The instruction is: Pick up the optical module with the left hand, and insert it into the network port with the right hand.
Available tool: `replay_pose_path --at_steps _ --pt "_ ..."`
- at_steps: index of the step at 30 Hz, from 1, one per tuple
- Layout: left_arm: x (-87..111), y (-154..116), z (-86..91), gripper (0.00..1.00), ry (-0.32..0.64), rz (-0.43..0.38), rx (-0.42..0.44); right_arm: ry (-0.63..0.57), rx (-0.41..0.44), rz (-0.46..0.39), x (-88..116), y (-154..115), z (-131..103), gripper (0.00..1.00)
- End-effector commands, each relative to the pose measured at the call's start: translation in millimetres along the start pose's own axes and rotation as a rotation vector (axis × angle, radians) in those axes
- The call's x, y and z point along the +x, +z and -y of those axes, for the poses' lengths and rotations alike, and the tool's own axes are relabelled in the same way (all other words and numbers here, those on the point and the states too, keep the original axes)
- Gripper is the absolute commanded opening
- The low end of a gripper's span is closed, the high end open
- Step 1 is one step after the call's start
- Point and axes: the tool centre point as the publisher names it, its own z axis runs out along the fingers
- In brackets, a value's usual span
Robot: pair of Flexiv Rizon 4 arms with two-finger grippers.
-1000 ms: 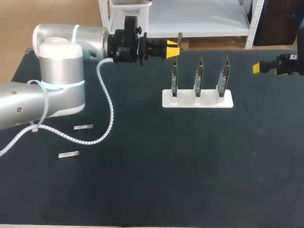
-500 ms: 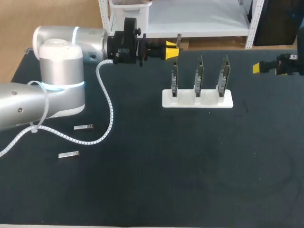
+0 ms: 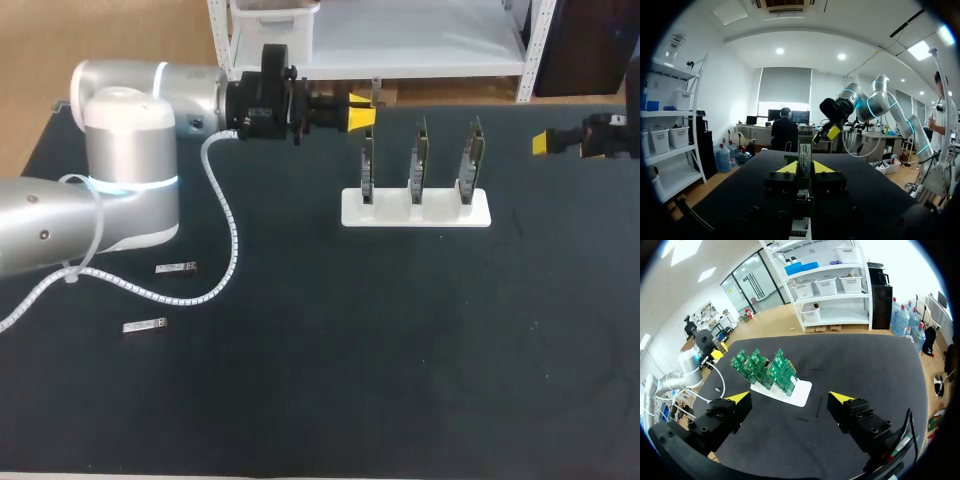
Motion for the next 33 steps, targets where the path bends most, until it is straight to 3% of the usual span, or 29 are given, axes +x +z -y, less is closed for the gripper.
replay_pose_path --at_steps 1,33 --pt "3.8 2 -3.7 0.0 -0.013 -0.003 0.001 0.0 0.0 0.0 0 0 0 1.0" --pt "15.9 -6 -9.5 0.0 -0.039 -0.025 -0.029 0.0 0.0 0.0 0 0 0 1.0"
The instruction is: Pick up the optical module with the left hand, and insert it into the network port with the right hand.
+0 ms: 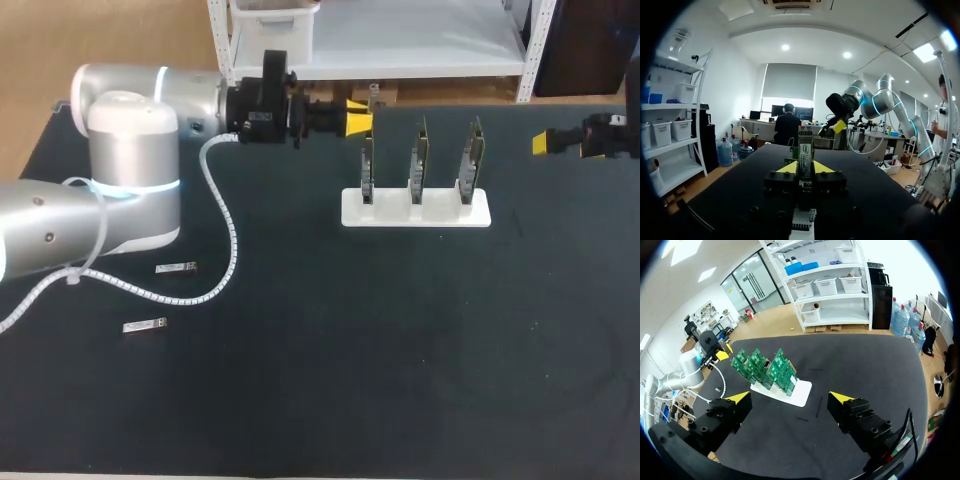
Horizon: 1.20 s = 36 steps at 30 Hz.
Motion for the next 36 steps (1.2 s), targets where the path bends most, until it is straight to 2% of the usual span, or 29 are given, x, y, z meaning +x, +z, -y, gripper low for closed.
replay_pose_path --at_steps 1,19,22,24,25,27,29,32,36 --pt "1.2 -2 1.5 0.0 0.0 -0.001 -0.002 0.0 0.0 0.0 0 0 0 1.0" --pt "1.7 -3 3.4 0.0 -0.02 0.01 0.011 0.0 0.0 0.0 0 0 0 1.0" --pt "1.7 -3 3.4 0.0 -0.02 0.01 0.011 -0.052 -0.036 0.02 -8 0 -1 1.0" --pt "1.7 -3 3.4 0.0 -0.02 0.01 0.011 -0.128 -0.078 0.032 -17 1 -3 1.0" --pt "1.7 -3 3.4 0.0 -0.02 0.01 0.011 -0.183 -0.049 0.035 -23 0 -4 1.0" --pt "1.7 -3 3.4 0.0 -0.02 0.01 0.011 -0.283 -0.143 0.027 -36 1 -8 1.0" --pt "1.7 -3 3.4 0.0 -0.02 0.01 0.011 -0.386 -0.191 0.019 -48 2 -13 1.0" --pt "1.7 -3 3.4 0.0 -0.02 0.01 0.011 -0.551 -0.361 0.004 -70 7 -24 1.0" --pt "1.7 -3 3.4 0.0 -0.02 0.01 0.011 -0.716 -0.516 -0.032 -89 18 -41 1.0"
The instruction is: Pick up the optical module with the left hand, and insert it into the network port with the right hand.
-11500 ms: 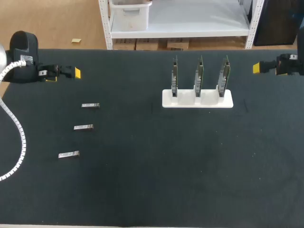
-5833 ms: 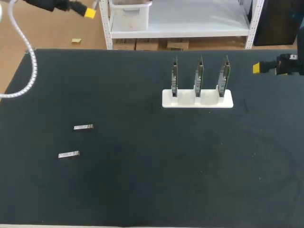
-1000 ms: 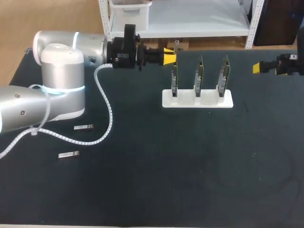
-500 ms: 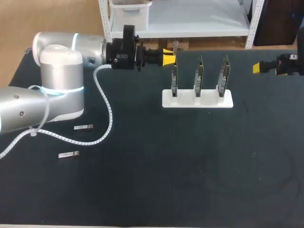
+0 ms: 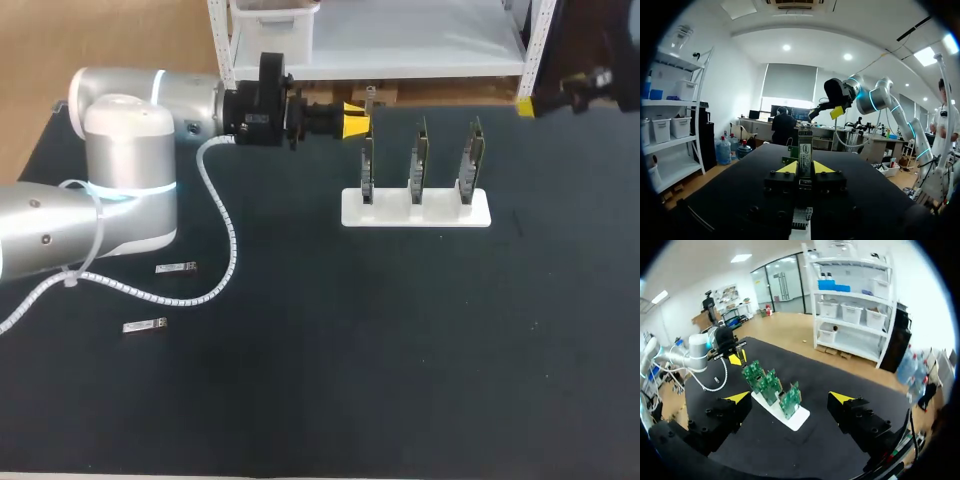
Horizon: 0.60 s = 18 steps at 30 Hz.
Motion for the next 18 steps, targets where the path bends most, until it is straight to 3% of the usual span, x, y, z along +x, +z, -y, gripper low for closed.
replay_pose_path --at_steps 1,5,8,13,18 --pt "0.3 0 -0.1 0.0 0.001 0.0 0.0 -0.37 -0.519 -0.007 -28 26 1 1.0" --pt "0.3 0 -0.1 0.0 0.001 0.0 0.0 -0.525 -0.727 -0.033 -44 46 -19 1.0" --pt "0.3 0 -0.1 0.0 0.001 0.0 0.0 -0.58 -0.837 -0.027 -53 59 -34 1.0" --pt "0.3 0 -0.1 0.0 0.001 0.0 0.0 -0.639 -0.973 -0.013 -61 75 -55 1.0" --pt "0.3 0 -0.1 0.0 0.001 0.0 0.0 -0.679 -1.032 -0.027 -61 87 -70 1.0"
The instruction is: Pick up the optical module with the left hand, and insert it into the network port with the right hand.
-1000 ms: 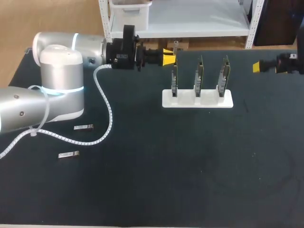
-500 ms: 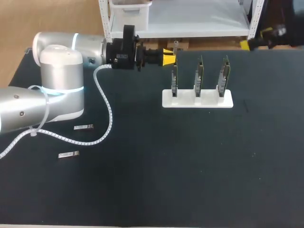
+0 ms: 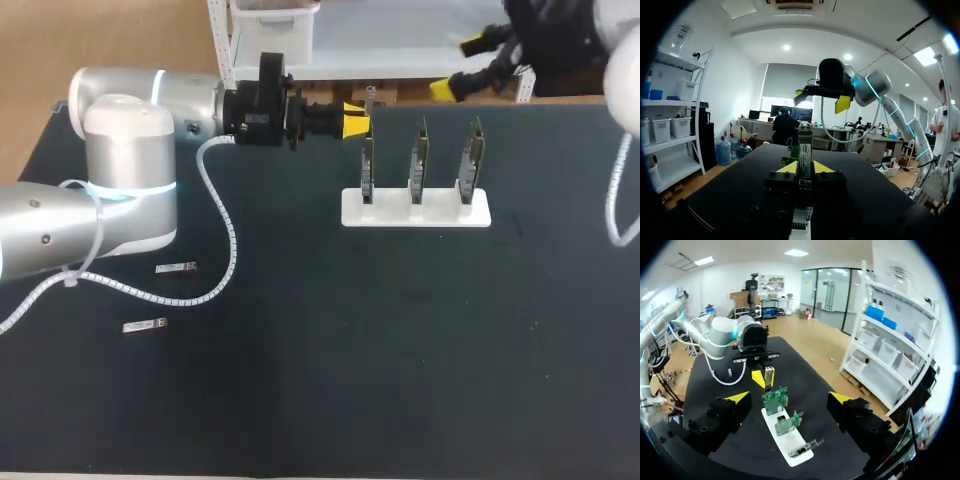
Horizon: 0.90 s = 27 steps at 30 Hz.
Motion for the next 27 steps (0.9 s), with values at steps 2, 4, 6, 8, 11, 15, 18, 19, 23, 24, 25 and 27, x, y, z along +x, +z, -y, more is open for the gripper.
replay_pose_path --at_steps 2,4,6,8,11,15,18,19,23,24,25,27 --pt "0.3 0 -0.1 0.0 0.001 0.0 0.0 -0.304 -0.832 0.065 -2 20 -2 1.0" --pt "0.3 0 -0.1 0.0 0.001 0.0 0.0 -0.314 -0.844 0.066 -3 24 -5 1.0" --pt "0.3 0 -0.1 0.0 0.001 0.0 0.0 -0.315 -0.846 0.065 -4 30 -8 1.0" --pt "0.3 0 -0.1 0.0 0.001 0.0 0.0 -0.314 -0.844 0.065 -4 35 -11 1.0" --pt "0.3 0 -0.1 0.0 0.001 0.0 0.0 -0.298 -0.846 0.08 -7 42 -14 1.0" --pt "0.3 0 -0.1 0.0 0.001 0.0 0.0 -0.272 -0.846 0.091 -9 53 -21 1.0" --pt "0.3 0 -0.1 0.0 0.001 0.0 0.0 -0.246 -0.824 0.097 -12 59 -24 1.0" --pt "0.3 0 -0.1 0.0 0.001 0.0 0.0 -0.236 -0.809 0.096 -13 60 -25 1.0" --pt "0.3 0 -0.1 0.0 0.001 0.0 0.0 -0.22 -0.776 0.099 -16 64 -28 1.0" --pt "0.3 0 -0.1 0.0 0.001 0.0 0.0 -0.219 -0.768 0.096 -17 65 -29 1.0" --pt "0.3 0 -0.1 0.0 0.001 0.0 0.0 -0.212 -0.761 0.094 -17 66 -30 1.0" --pt "0.3 0 -0.1 0.0 0.001 0.0 0.0 -0.204 -0.733 0.089 -17 68 -32 1.0"
